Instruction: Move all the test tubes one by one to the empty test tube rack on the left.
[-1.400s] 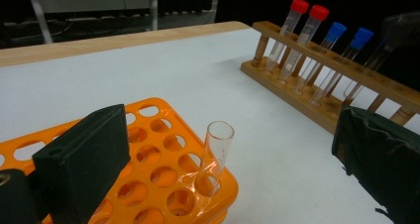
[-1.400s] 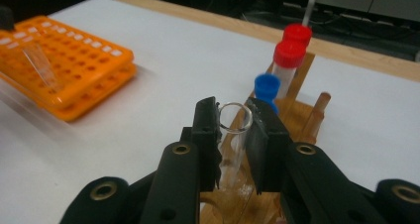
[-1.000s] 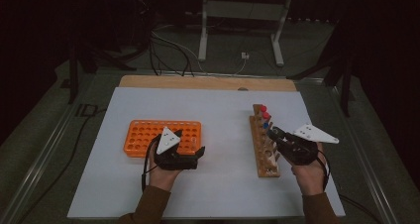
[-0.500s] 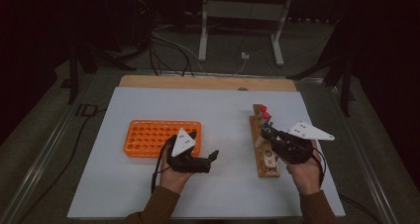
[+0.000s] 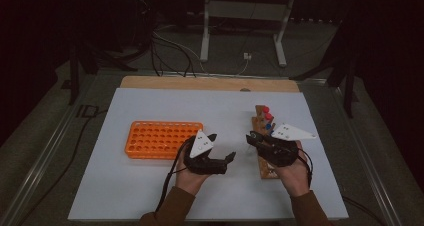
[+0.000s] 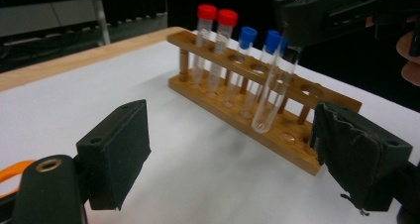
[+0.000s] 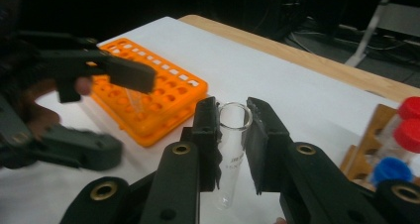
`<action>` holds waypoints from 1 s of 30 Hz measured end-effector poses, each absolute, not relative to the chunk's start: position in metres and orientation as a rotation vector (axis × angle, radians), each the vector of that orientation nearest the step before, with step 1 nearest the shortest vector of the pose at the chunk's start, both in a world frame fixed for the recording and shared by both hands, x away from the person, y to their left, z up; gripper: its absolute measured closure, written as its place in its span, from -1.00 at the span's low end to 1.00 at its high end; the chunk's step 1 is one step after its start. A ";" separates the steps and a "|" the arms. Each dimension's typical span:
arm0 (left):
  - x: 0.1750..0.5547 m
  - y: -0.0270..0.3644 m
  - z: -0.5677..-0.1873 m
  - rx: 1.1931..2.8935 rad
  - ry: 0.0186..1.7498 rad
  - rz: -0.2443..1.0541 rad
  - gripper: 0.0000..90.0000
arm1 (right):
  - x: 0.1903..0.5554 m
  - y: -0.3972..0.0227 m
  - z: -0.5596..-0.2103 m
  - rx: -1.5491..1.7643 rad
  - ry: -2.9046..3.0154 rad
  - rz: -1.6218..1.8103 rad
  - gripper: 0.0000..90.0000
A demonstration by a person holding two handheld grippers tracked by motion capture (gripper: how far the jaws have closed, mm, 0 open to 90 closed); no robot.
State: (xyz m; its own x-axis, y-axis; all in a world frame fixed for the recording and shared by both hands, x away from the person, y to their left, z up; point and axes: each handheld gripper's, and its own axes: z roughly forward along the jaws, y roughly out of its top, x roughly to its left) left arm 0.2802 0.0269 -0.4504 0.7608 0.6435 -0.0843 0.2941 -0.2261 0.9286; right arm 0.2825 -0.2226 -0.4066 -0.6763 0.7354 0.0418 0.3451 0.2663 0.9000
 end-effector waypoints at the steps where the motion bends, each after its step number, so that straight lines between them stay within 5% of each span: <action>1: 0.281 0.020 -0.452 1.841 0.718 0.373 -0.62 | 0.282 -0.222 -0.407 0.983 2.164 1.393 0.69; 8: 0.281 0.002 -0.456 1.875 0.699 0.353 -0.40 | 0.282 -0.218 -0.412 0.988 2.198 1.418 0.69; 17: 0.280 -0.010 -0.457 1.878 0.655 0.321 0.34 | 0.281 -0.212 -0.417 0.980 2.234 1.437 0.68; 30: 0.281 -0.011 -0.458 1.885 0.634 0.311 0.66 | 0.281 -0.208 -0.421 0.978 2.259 1.435 0.69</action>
